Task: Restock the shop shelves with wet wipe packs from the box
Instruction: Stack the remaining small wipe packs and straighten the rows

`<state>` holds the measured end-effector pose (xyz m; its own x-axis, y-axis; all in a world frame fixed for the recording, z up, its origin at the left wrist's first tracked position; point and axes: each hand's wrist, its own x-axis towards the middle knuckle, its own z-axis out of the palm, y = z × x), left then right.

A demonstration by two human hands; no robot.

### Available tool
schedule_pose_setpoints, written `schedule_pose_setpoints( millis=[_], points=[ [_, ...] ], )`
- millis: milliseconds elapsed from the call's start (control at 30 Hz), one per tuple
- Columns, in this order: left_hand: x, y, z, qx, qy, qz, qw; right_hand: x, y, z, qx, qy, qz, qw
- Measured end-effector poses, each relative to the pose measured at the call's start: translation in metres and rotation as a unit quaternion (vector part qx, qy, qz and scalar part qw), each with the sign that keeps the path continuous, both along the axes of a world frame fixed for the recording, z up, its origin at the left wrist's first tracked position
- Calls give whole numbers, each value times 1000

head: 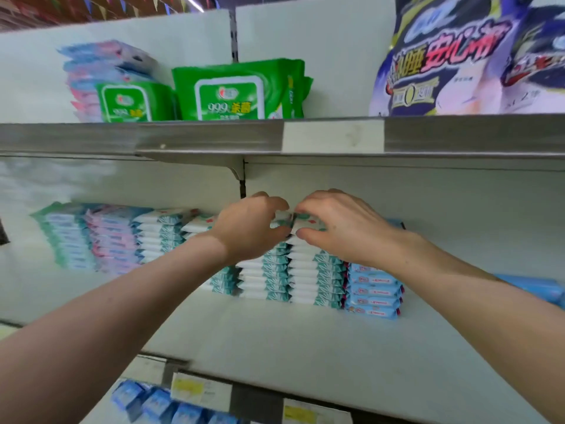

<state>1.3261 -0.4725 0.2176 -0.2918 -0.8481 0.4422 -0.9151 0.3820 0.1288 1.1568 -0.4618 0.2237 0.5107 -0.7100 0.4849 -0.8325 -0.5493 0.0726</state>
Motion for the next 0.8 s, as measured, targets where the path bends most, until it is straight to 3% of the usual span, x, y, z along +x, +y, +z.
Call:
schedule_pose_setpoints(
  millis=[267,467,633,800],
  points=[
    [65,61,26,-22,9,3,1000,61,46,25,5,0,11,1000],
    [100,104,61,-78,43,-60,994,93,88,53,-46,-22,24,998],
    [114,108,99,-129,87,-89,984,114,111,88,-79,-56,41,994],
    [118,83,140,-137,122,-90,979,114,91,131,-111,-58,-13,992]
  ],
)
